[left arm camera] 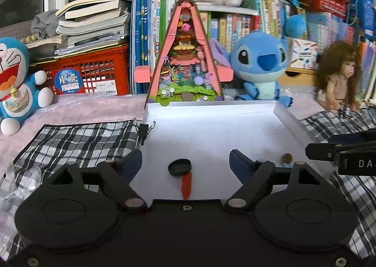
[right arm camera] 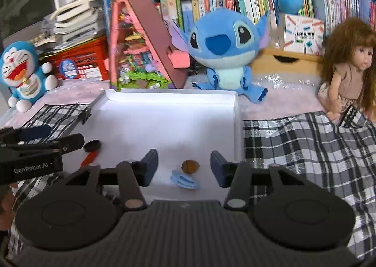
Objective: Organize rigid objects
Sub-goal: 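Open both tools to release the lid and ball inside the box, then withdraw both tools from the box toward the remaining items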
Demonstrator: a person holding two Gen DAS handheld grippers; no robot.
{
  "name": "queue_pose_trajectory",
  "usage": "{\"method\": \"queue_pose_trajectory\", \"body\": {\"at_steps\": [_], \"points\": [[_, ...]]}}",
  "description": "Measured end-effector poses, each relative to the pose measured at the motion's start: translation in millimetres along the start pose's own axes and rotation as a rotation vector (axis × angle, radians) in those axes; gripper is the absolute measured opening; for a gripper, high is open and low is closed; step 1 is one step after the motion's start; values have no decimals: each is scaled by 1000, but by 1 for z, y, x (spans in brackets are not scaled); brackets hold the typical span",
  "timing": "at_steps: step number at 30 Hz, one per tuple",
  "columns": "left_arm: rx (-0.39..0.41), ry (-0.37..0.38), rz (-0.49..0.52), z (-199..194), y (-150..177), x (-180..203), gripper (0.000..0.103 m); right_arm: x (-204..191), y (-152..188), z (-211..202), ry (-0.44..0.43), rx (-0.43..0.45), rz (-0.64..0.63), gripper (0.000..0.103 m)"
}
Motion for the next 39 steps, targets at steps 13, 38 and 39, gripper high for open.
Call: {"method": "queue_pose_trajectory", "body": {"at_steps": [13, 38, 39], "points": [[9, 45, -4, -50, 44, -7, 85, -21, 38, -47, -27, 69, -80, 87], [13, 63, -20, -93, 104, -14, 87, -45, 102, -87, -25, 119, -130, 92], [14, 63, -18, -94, 106, -14, 87, -45, 104, -87, -25, 118, -127, 92]]}}
Point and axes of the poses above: each gripper's, at about its wrist camera, not at the fingertips, and z roughly the way its jaws point, x to its right, y to its underside, the point moved 4 cm from there along z, roughly the way its jaws point, and after that the axes turned 10 degrees about -y, right-handed, at the moved point
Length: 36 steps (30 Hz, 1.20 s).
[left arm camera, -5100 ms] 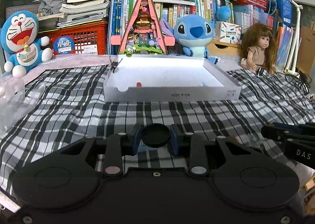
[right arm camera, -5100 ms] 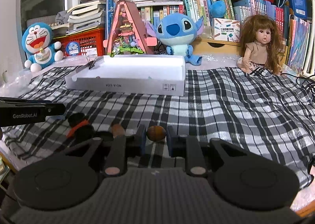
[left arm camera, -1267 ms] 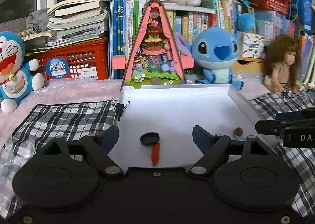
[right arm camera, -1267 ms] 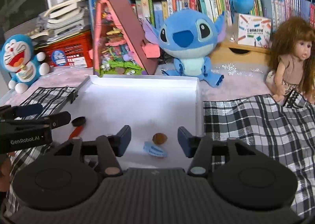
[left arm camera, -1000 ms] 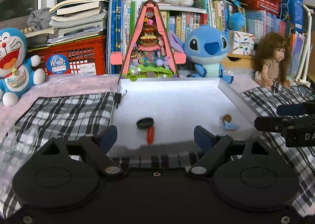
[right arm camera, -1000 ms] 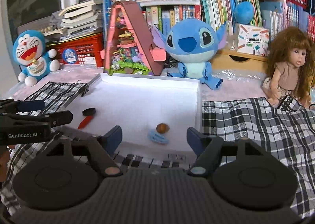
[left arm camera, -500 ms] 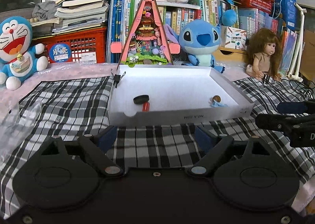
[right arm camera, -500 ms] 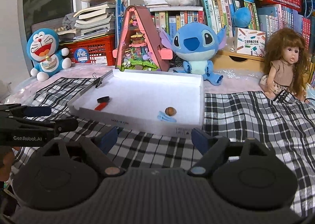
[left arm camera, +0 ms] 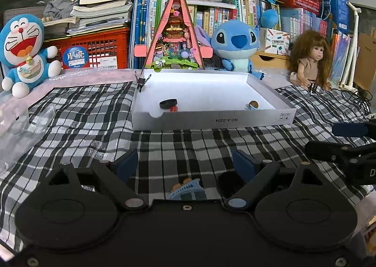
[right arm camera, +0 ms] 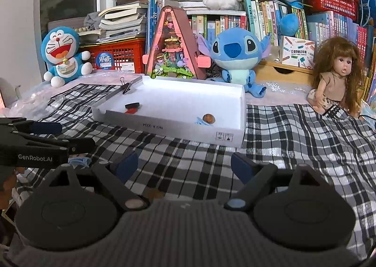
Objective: Organize rigid objects
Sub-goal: 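Withdraw both tools from the box toward the remaining items, then grasp the blue hair clip with the left tool while the right tool grasps a black binder clip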
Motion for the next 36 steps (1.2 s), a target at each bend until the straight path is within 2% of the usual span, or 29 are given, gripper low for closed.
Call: {"method": "queue_pose_trajectory", "body": {"at_steps": [9, 25, 30, 36], "points": [[6, -17, 26, -6, 15, -1, 87, 1, 17, -3, 5, -17, 30, 92], [35, -46, 36, -15, 36, -11, 87, -5, 36, -16, 31, -28, 4, 92], [41, -36, 37, -20, 40, -13, 78, -5, 38, -21, 34, -19, 4, 91], [16, -10, 7, -18, 43, -16, 60, -7, 42, -25, 34, -15, -12, 78]]}}
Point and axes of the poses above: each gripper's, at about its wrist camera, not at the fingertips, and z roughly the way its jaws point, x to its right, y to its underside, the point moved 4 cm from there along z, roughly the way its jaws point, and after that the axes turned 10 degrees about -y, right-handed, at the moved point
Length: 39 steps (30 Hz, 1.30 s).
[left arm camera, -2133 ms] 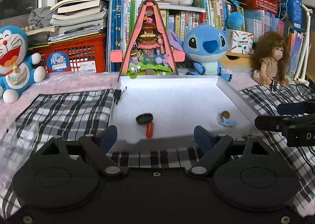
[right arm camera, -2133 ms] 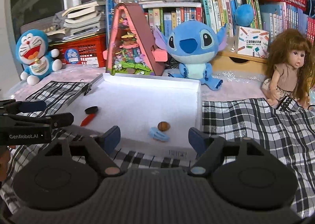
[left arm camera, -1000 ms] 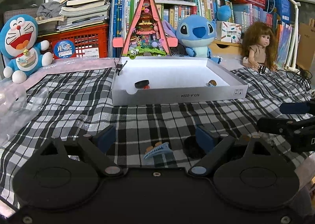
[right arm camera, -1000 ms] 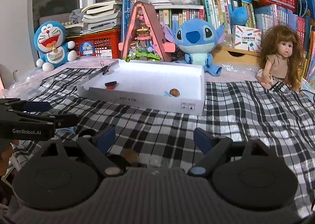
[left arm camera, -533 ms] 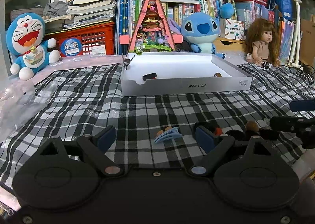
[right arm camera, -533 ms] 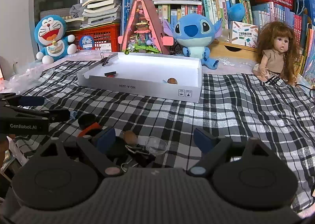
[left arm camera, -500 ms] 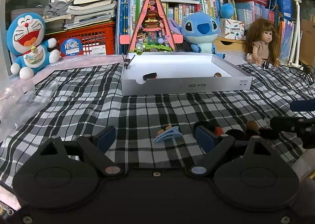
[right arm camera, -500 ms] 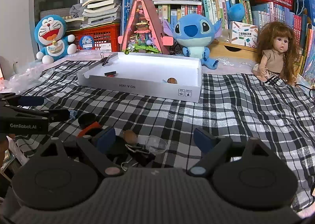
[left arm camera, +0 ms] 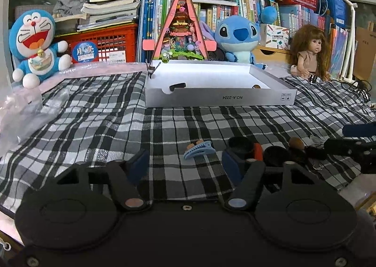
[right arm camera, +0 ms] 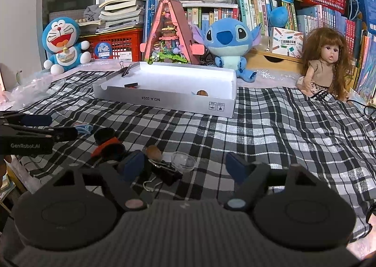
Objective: Organize rigid objects
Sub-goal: 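Grasp the blue hair clip with the left tool while the right tool grasps a black binder clip, then carry the blue clip and binder clip with both tools into the white box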
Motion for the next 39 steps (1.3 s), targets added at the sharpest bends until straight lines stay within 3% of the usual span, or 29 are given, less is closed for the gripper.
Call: {"method": "queue_pose_trajectory", "body": {"at_steps": [5, 7, 11, 13, 18, 19, 22, 25, 28, 29, 32, 33, 39], "points": [[-16, -5, -5, 4, 2, 1, 49, -4, 7, 3, -10, -28, -19, 66], [-23, -2, -11, 6, 2, 1, 46, -6, 9, 5, -6, -35, -25, 54], [-30, -2, -8, 9, 1, 3, 25, -7, 10, 8, -7, -34, -14, 39], [-33, 2, -9, 10, 1, 4, 23, -7, 10, 8, -15, -37, -1, 32], [-28, -2, 3, 12, 1, 7, 23, -14, 13, 8, -58, -48, 8, 32], [-29, -4, 2, 13, 1, 7, 24, -14, 13, 9, -61, -49, 9, 38], [-28, -8, -18, 15, -2, 8, 25, -15, 12, 14, -55, -44, 28, 42], [-18, -15, -32, 18, -7, 13, 38, -16, 11, 18, -45, -41, 47, 53], [-24, -23, -26, 25, -9, 19, 38, -17, 9, 22, -30, -33, 48, 56], [-31, -20, -27, 28, -8, 20, 34, -18, 9, 24, -24, -33, 49, 56], [-35, -17, -25, 31, -8, 21, 33, -19, 9, 29, -10, -41, 49, 52], [-36, -14, -19, 32, -8, 20, 33, -19, 9, 30, -10, -45, 50, 37], [-38, 1, -18, 32, -6, 11, 33, -18, 9, 25, -38, -54, 23, 37]]}}
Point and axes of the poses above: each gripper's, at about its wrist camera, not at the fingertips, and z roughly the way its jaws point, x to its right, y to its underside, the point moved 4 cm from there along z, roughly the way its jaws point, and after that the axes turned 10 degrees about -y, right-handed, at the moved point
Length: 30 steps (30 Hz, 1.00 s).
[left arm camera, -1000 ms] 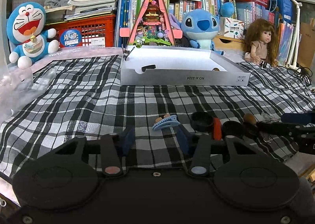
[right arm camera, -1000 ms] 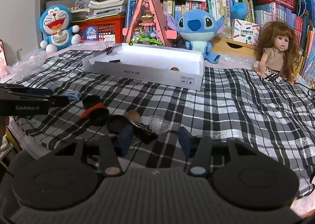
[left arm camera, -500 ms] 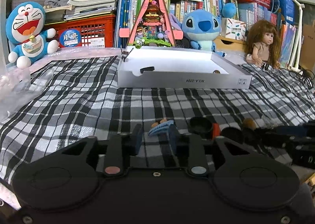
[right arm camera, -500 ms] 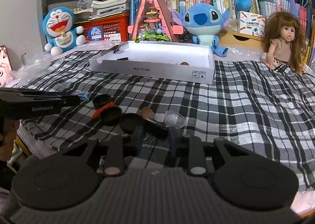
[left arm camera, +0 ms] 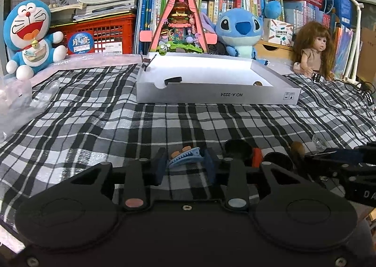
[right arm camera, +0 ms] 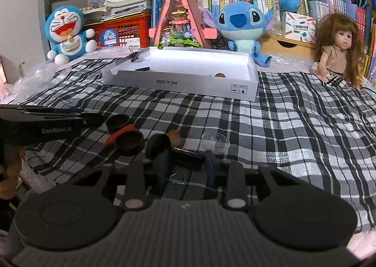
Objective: Organize rigid objects
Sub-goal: 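Carry the blue clip and binder clip with both tools into the white box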
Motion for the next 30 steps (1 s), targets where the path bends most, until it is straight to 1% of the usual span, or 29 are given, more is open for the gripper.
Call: {"method": "queue_pose_trajectory", "body": {"at_steps": [6, 10, 20, 30], "points": [[9, -9, -1, -9, -1, -6, 33, 3, 1, -5, 3, 5, 3, 38], [10, -6, -7, -11, -6, -7, 33, 6, -5, -9, 11, 20, 11, 38], [27, -22, -13, -8, -28, -9, 33, 18, -25, -11, 30, 53, 40, 38], [38, -18, -24, 5, -56, -11, 33, 31, -45, -5, 43, 66, 69, 38]]}}
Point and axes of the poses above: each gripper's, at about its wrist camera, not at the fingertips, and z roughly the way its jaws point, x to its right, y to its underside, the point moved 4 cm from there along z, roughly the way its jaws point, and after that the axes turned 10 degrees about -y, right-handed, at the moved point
